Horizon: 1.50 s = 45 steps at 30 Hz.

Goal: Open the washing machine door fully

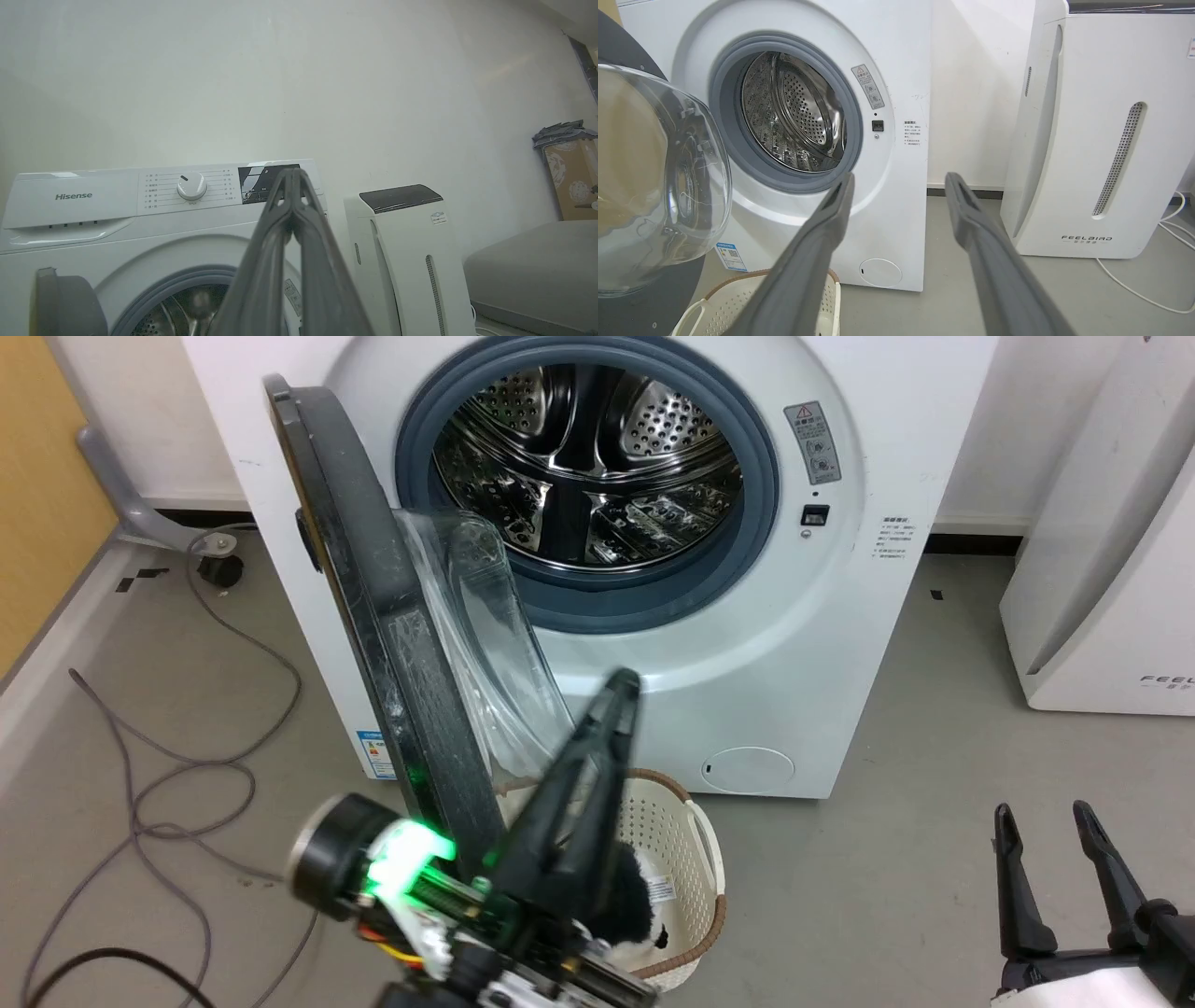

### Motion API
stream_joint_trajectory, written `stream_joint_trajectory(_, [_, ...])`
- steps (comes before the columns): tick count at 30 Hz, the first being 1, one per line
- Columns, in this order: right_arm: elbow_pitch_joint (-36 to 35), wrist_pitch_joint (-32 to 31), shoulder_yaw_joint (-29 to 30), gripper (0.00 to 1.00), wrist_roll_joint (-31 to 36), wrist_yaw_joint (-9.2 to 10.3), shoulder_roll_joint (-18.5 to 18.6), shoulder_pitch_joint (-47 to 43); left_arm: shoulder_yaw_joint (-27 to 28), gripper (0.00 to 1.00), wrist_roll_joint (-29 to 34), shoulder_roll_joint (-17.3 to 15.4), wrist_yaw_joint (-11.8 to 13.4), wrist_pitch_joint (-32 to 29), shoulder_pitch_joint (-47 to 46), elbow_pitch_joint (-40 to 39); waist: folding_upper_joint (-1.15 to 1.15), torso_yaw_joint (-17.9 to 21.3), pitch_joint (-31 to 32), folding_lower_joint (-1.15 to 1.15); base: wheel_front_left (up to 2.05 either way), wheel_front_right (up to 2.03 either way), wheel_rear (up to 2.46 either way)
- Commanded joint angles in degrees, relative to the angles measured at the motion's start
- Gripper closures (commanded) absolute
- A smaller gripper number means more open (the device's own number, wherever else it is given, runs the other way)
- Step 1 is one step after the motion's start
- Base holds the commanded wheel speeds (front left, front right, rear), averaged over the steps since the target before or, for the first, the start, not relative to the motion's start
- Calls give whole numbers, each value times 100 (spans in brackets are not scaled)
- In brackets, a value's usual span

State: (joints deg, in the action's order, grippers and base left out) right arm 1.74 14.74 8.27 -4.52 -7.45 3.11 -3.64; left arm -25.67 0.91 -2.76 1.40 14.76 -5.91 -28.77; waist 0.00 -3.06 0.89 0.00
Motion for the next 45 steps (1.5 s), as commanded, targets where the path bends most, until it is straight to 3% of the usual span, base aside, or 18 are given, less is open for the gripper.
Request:
stream_joint_trajectory(1, [4,26,-2,0,18,-3,-23,-90,-163,100,37,-13,-35,24,58,105,0,-12,3,0,0,0,0])
stream_joint_trajectory(17, [22,26,41,0,-18,-3,-24,-97,-919,100,195,-201,-8,24,576,1115,0,-234,-45,0,0,0,0])
stream_joint_trajectory(34, [109,26,47,0,2,-3,-24,-55,-547,100,-192,-436,267,24,916,2363,0,-463,-137,0,0,0,0])
stream_joint_trajectory(45, [138,26,64,0,9,-3,-24,-61,-384,100,-270,-506,361,24,939,2530,0,-717,-181,0,0,0,0])
